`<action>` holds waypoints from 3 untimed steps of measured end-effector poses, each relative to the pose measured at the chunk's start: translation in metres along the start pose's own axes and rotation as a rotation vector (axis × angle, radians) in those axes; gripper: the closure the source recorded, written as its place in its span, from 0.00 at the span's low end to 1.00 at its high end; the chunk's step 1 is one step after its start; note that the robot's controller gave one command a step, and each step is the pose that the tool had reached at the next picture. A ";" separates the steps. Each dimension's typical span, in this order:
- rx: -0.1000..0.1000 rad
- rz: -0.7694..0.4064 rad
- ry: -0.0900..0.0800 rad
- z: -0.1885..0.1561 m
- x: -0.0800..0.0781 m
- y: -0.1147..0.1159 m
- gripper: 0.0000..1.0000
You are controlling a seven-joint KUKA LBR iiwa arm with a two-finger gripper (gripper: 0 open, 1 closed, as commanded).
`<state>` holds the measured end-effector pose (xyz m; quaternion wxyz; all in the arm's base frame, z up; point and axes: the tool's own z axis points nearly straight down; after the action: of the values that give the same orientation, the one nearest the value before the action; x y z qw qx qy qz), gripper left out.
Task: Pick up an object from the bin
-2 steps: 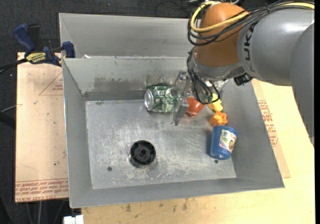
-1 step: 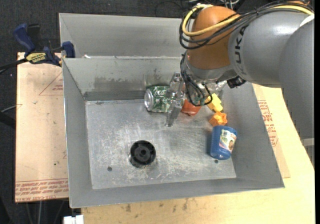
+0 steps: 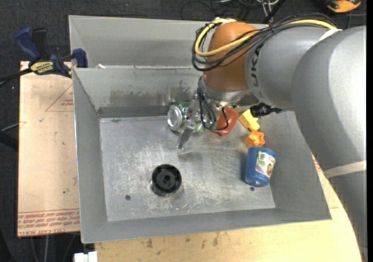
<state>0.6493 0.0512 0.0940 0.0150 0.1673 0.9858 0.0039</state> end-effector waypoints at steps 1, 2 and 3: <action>0.004 0.001 0.007 -0.007 0.000 -0.003 1.00; 0.004 0.001 0.007 -0.007 0.000 -0.003 1.00; 0.006 0.001 0.013 -0.010 0.002 -0.003 1.00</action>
Offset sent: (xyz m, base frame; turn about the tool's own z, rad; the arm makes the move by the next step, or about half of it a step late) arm 0.0000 0.0000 0.0000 0.0000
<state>0.6466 0.0488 0.1042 0.0081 0.1680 0.9857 0.0020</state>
